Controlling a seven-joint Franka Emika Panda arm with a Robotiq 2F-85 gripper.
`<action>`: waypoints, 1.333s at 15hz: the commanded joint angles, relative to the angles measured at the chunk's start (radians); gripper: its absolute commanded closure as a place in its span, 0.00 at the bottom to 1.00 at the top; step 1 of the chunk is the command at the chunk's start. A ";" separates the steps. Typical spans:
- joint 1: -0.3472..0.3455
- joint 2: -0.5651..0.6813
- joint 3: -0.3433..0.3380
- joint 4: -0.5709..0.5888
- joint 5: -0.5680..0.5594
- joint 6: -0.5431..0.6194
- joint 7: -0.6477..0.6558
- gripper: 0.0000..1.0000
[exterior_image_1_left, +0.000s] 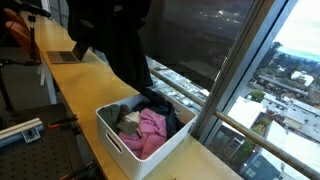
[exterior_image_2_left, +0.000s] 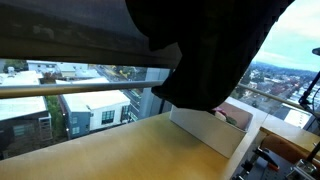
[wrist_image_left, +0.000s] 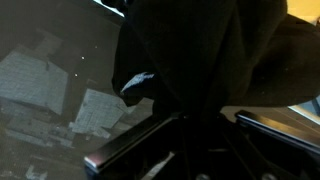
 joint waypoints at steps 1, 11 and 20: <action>0.076 0.116 0.045 0.231 -0.106 -0.089 0.045 0.98; 0.250 0.412 0.063 0.620 -0.245 -0.267 0.090 0.98; 0.418 0.519 -0.053 0.743 -0.238 -0.289 0.069 0.98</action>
